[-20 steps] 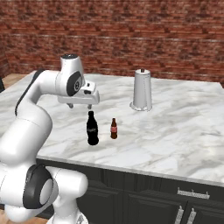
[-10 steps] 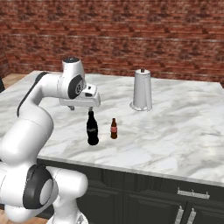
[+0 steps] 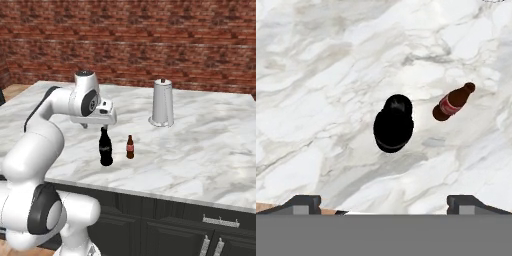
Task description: Place the large bottle from the dining counter next to the other large bottle outside the sink, and place the small bottle from the dining counter next to the other small bottle inside the sink.
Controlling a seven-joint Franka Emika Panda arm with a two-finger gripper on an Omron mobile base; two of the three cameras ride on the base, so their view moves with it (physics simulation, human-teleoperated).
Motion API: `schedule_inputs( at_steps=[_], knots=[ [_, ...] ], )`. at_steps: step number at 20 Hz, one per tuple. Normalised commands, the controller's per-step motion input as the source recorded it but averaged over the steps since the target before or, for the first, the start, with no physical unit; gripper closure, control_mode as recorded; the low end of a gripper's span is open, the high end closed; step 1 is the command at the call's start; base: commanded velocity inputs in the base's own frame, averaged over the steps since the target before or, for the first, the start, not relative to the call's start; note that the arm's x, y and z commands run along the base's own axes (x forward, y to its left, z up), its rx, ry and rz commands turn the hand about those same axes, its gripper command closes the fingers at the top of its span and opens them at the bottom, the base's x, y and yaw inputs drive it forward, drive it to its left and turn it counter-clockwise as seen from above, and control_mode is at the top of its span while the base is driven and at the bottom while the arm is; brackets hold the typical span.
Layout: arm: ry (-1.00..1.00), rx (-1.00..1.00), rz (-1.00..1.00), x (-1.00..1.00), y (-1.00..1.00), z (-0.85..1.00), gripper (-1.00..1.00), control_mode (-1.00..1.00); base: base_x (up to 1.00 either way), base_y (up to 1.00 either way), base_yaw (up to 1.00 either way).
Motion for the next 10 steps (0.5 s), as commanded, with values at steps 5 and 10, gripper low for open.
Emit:
schedule_inputs(
  at_steps=[5, 10],
  knots=[
    [0.01, 0.0, 0.0, 0.23, -0.07, -0.08, -1.0, -1.0, 0.0, 0.0, 0.0],
    [0.01, 0.0, 0.0, 0.26, -0.05, -0.03, -1.0, -1.0, 0.0, 0.0, 0.0]
  ],
)
